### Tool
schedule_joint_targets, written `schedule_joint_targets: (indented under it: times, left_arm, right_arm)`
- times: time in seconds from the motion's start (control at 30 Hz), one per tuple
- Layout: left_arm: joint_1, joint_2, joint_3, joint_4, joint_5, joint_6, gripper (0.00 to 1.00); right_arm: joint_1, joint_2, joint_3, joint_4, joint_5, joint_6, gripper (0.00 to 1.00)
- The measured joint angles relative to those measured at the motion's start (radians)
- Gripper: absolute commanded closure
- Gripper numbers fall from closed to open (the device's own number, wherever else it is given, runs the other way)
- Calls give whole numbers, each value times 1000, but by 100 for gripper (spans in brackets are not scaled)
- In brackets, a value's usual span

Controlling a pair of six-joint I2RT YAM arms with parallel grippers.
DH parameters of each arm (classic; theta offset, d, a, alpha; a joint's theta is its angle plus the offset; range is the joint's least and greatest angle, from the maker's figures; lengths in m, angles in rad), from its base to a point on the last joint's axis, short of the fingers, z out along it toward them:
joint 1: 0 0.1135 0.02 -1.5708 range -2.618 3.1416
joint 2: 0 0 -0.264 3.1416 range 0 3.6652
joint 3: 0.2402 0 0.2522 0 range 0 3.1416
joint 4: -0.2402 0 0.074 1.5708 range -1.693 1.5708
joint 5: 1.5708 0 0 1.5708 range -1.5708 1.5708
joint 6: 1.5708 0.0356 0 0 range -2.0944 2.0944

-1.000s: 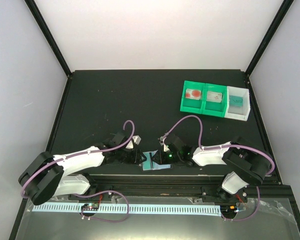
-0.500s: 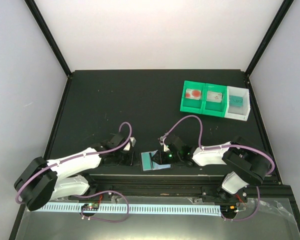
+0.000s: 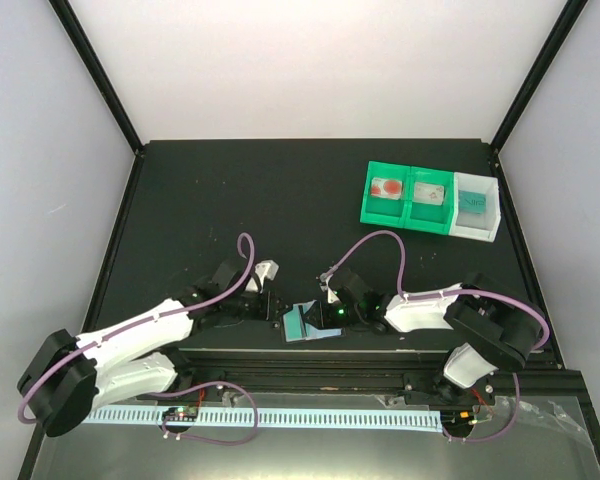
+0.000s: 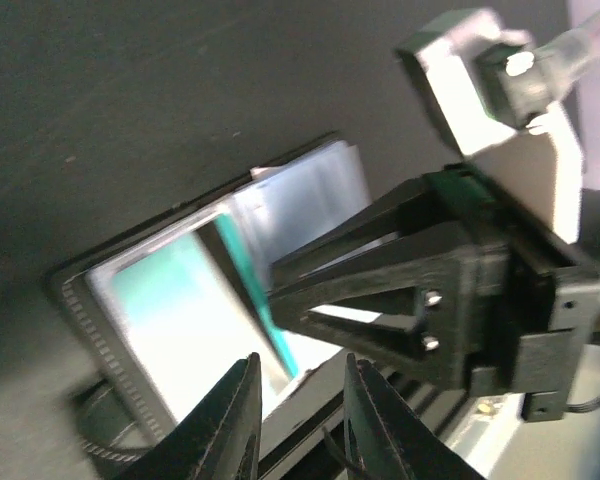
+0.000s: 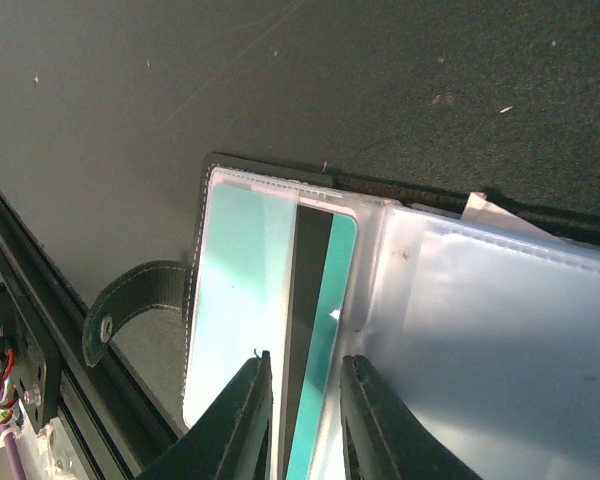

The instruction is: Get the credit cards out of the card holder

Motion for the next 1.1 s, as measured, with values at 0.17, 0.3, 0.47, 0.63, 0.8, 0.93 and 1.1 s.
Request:
schedule_joint_targets:
  times: [0.17, 0.3, 0.47, 0.63, 0.8, 0.93, 1.1]
  left_arm:
    - [0, 50, -16, 123, 70, -48, 74]
    - [0, 113, -21, 158, 84, -49, 80]
    - [0, 150, -33, 154, 62, -38, 83]
    - [0, 167, -39, 122, 16, -15, 83]
    - [0, 187, -41, 94, -14, 11, 83]
    - [0, 190, -51, 84, -34, 24, 88]
    - [0, 199, -79, 121, -29, 27, 98]
  right_arm:
    - [0, 0, 0, 0, 0, 0, 79]
    - [0, 0, 0, 0, 0, 0, 79]
    - [0, 0, 0, -2, 1, 0, 79]
    - [0, 0, 1, -3, 1, 0, 79]
    - [0, 1, 3, -7, 1, 0, 79]
    - [0, 1, 6, -12, 1, 0, 79]
    - [0, 10, 13, -12, 0, 0, 79]
